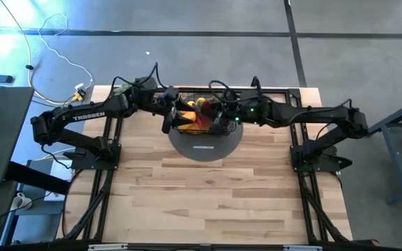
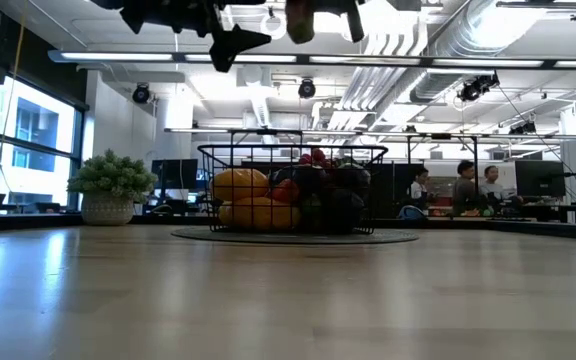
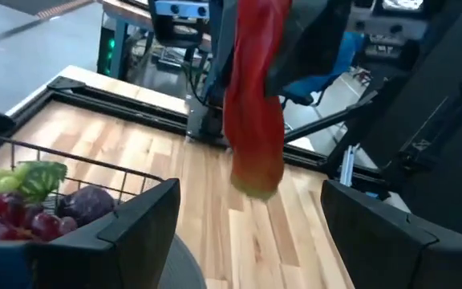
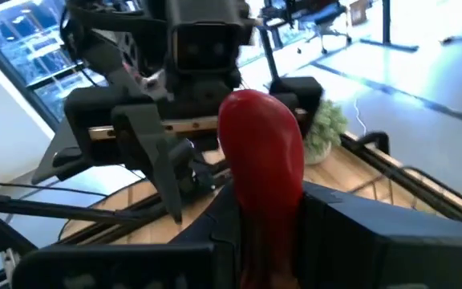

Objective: Build produce basket
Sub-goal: Put the red chili pepper into the wire basket

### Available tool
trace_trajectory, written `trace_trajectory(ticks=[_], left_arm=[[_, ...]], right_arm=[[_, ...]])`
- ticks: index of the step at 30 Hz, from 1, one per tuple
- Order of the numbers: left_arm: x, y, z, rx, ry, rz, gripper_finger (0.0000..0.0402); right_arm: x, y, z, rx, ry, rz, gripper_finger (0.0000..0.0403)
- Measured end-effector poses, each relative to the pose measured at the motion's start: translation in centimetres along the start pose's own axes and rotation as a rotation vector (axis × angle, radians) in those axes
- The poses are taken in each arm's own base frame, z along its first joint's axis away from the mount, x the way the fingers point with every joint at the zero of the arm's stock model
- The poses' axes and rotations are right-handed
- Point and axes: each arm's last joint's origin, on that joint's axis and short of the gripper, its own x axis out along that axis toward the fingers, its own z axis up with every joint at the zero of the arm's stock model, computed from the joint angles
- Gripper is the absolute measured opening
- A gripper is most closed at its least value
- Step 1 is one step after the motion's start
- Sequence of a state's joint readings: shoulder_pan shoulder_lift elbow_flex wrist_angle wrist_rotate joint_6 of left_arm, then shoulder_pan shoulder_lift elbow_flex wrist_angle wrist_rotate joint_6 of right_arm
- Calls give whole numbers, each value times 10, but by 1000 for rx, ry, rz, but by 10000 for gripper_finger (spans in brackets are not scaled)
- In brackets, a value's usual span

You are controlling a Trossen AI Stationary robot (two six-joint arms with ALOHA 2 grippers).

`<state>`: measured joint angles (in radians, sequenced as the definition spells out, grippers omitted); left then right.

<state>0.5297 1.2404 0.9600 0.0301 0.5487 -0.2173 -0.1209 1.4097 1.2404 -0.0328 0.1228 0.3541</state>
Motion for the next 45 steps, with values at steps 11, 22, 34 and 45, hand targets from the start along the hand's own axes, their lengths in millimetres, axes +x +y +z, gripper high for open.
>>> trace_trajectory(ticks=[11,22,34,45], left_arm=[[16,6,-7,-20,19,-15,294],[26,10,-5,-13,-35,-21,289],[26,9,3,48,-122,-33,178],[26,9,3,70,-121,-27,68]], right_arm=[[21,5,-10,-57,-33,29,41],[24,5,-10,-60,-55,27,42],[25,-6,-4,1,-78,1,64],[26,-13,-2,-9,-53,37,86]])
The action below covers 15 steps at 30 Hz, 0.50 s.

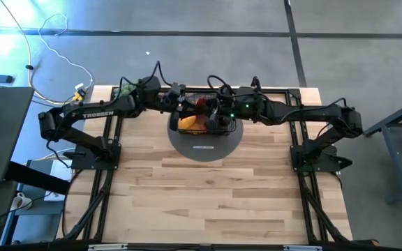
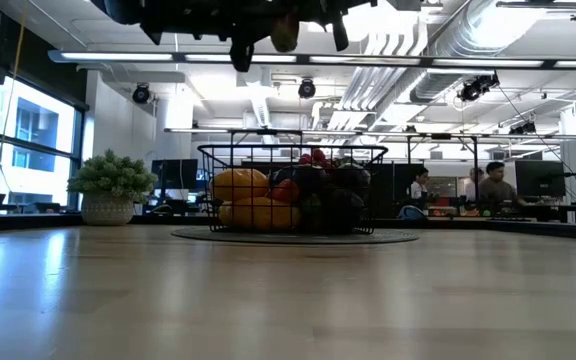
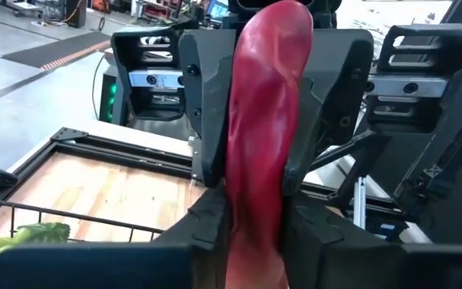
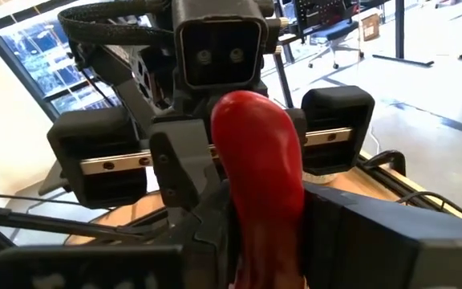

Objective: Build produce basket
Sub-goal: Put the red chili pepper into the wire basket

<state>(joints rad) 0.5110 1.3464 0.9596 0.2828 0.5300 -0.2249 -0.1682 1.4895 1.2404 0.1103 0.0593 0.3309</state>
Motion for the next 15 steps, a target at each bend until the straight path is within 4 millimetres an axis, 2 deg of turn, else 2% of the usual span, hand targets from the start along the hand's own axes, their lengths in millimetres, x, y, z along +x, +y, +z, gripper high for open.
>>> trace_trajectory(ticks=[6,15], left_arm=[[0,1,-2,16,19,50,63],[0,3,-6,33,53,70,63]], right_arm=[[0,-3,0,-23,9,-8,96],[1,-16,1,11,37,-19,184]])
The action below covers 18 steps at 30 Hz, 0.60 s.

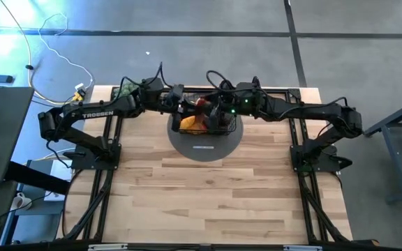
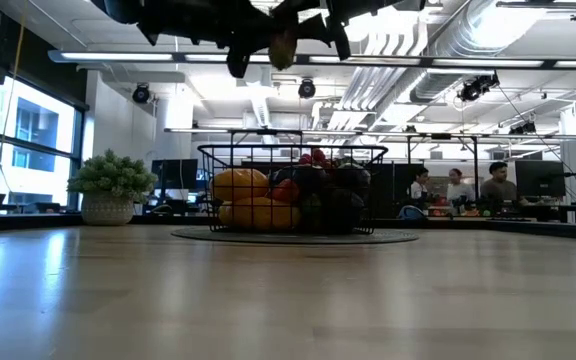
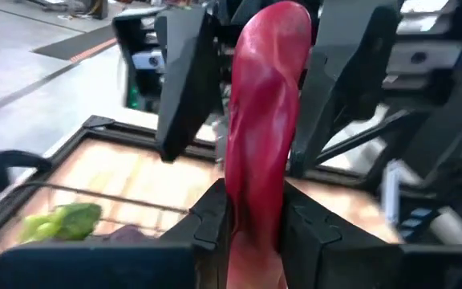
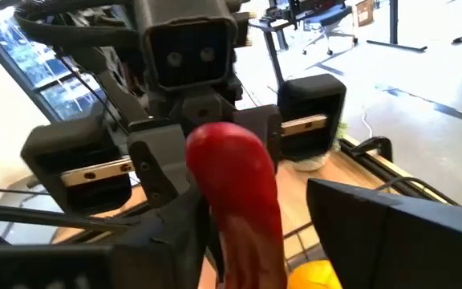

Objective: Build produce basket
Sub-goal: Put the red chili pepper into the wire basket

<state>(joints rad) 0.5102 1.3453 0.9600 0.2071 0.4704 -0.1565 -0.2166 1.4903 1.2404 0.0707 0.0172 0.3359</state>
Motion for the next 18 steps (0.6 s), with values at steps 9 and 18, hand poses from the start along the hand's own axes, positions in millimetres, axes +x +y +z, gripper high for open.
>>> trace_trajectory(ticks=[9,18], left_arm=[[-2,8,-16,168,159,167,63],[-4,12,-19,566,242,232,65]], right_arm=[[-12,-15,14,6,-33,-58,224],[-19,-27,23,13,-63,-89,225]])
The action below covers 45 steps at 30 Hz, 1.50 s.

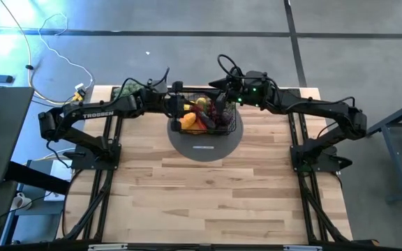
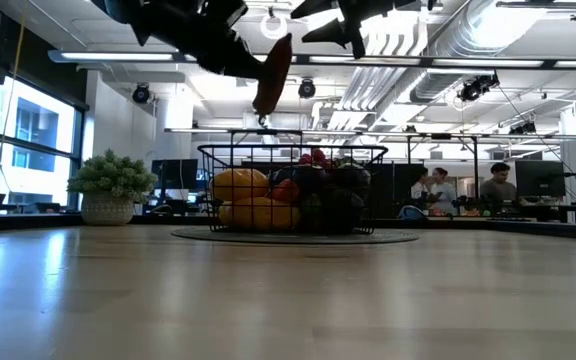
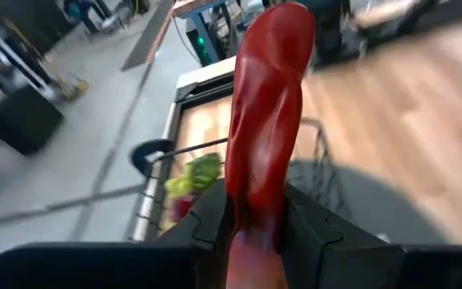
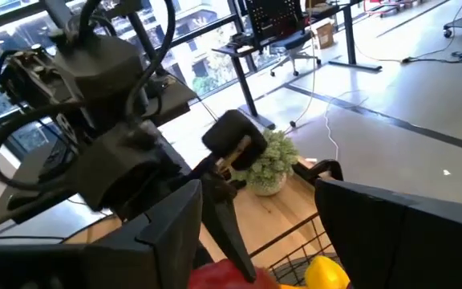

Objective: Build produce basket
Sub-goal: Put the red chili pepper into the wire basket, then return to Home Position

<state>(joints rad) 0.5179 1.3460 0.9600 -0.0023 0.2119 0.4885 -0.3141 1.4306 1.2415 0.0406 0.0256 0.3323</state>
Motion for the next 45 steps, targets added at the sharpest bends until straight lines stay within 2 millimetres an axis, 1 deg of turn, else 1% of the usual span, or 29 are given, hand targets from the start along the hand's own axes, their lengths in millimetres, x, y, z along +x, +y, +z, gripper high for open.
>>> trace_trajectory(ticks=[3,9,14,19,23,26,31,38,42,45], left_arm=[[0,0,-1,138,17,15,69],[2,0,-2,318,22,18,72],[21,-1,-16,401,106,17,73],[40,-4,-35,513,237,27,74],[47,-2,-41,523,285,80,74],[50,0,-39,527,261,120,80],[50,5,-31,532,210,195,114],[51,3,-31,536,255,240,165],[52,-3,-28,544,268,254,180],[53,-9,-24,535,305,307,183]], right_arm=[[0,-3,0,1,7,-11,225],[0,-11,0,4,23,-39,225],[0,-22,2,-39,32,-74,225],[-1,-36,7,-62,22,-115,225],[-3,-48,10,-58,24,-136,225],[-4,-57,12,-67,28,-150,225],[-6,-71,14,-82,44,-157,225],[-11,-90,18,-66,71,-144,225],[-15,-101,21,-54,73,-127,225],[-17,-108,23,-48,71,-130,225]])
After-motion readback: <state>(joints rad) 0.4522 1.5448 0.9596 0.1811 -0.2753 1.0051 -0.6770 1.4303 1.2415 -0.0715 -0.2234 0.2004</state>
